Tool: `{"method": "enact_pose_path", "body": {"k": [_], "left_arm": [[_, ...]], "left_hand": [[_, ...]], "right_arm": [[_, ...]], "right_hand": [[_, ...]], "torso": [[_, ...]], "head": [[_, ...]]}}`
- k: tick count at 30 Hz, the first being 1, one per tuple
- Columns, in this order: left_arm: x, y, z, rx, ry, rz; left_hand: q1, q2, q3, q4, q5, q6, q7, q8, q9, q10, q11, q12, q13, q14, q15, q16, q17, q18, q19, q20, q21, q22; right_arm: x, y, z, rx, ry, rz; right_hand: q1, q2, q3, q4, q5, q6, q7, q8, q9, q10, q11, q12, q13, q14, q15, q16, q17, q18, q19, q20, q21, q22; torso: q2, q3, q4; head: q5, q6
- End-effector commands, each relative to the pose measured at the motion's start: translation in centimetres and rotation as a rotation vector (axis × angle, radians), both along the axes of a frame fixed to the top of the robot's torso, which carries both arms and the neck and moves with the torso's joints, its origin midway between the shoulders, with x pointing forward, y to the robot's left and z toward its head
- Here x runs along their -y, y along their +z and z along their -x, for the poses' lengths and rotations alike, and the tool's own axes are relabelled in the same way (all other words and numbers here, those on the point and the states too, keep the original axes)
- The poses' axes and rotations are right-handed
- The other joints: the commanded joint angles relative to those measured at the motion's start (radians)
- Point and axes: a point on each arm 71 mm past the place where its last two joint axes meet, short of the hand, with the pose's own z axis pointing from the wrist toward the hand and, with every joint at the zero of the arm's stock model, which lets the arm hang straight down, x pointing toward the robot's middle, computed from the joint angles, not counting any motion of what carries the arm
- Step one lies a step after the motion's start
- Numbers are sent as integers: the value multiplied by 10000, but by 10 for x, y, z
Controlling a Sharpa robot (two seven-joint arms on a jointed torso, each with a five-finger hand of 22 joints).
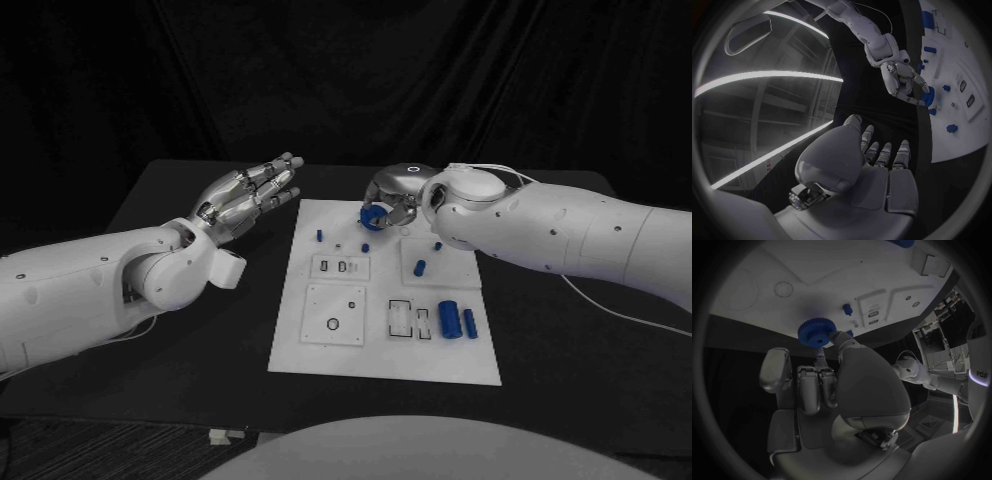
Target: Assemble the parts on the task board
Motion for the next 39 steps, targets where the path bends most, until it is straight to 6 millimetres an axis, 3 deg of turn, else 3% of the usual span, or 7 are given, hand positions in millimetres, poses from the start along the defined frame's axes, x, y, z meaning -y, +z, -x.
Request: {"method": "enact_pose_path", "body": {"k": [1,14,22,24,27,36,39], "left_arm": [[3,1,1,45,-143,132],[4,1,1,25,-170,129],[5,1,1,16,-194,134],[5,1,1,15,-197,134],[5,0,1,12,-198,132],[4,0,1,-28,-219,115],[4,0,0,-43,-228,108]], "left_hand": [[70,4,68,0,60,-44,45,60,2,8,64,29,15,-3,42,-37,-16,105,-14,52,35,9],[81,-8,83,-15,63,-39,47,63,3,10,65,31,16,-1,65,-33,-14,105,-5,64,42,13],[85,-15,91,-22,66,-42,50,64,4,11,67,31,17,0,74,-32,-13,105,-5,70,42,13],[85,-15,91,-22,66,-42,50,64,4,11,67,31,17,0,74,-32,-13,105,-5,70,42,13],[85,-15,91,-22,66,-42,50,64,4,11,67,31,17,0,74,-32,-13,105,-5,70,42,13],[89,-19,99,-29,68,-46,52,64,3,9,69,30,16,1,81,-32,-13,104,-2,75,44,14],[89,-19,99,-29,68,-46,52,64,3,9,69,30,16,1,81,-32,-13,104,-2,75,44,14]], "right_arm": [[-7,0,-2,-56,248,121],[-25,-10,-7,-327,396,359],[-24,-12,-11,-424,308,498],[-24,-12,-11,-424,289,504],[-23,-12,-11,-362,236,468],[-16,-10,-12,-114,82,315],[-15,-9,-12,25,115,200]], "right_hand": [[-11,44,61,-45,-83,-29,35,-28,12,1042,96,35,2635,1076,69,30,2634,-23,-51,33,-37,139],[-54,67,151,-132,-275,-299,93,-183,-16,1042,125,35,2635,1076,100,30,2634,2,-127,65,-178,94],[-191,47,230,-201,-591,-807,126,-560,-155,1042,141,35,2635,1076,120,30,2634,24,-198,94,-318,72],[-270,35,228,-233,-819,-1148,150,-804,-290,1042,150,35,2635,1076,135,30,2634,28,-206,103,-355,80],[-409,75,68,-274,-2254,-2133,65,-1124,-652,1042,84,35,2635,1076,76,30,2634,56,-268,74,-529,28],[-394,150,-84,-435,-2711,-3392,-35,-1185,-1197,1042,6,35,2635,1076,19,30,2634,116,-400,22,-895,-103],[-608,175,-294,-302,-3477,-3817,-171,-1198,-1399,1042,-98,35,2635,1076,-66,30,2634,134,-416,-40,-1020,-129]], "torso": [[4,2,3],[12,-1,14],[11,-3,10],[11,-4,4],[4,-4,1],[-2,4,-11],[-2,6,-14]], "head": [[9,-2],[36,-2],[33,-2],[36,-2],[40,-2],[62,-2],[43,-2]]}}
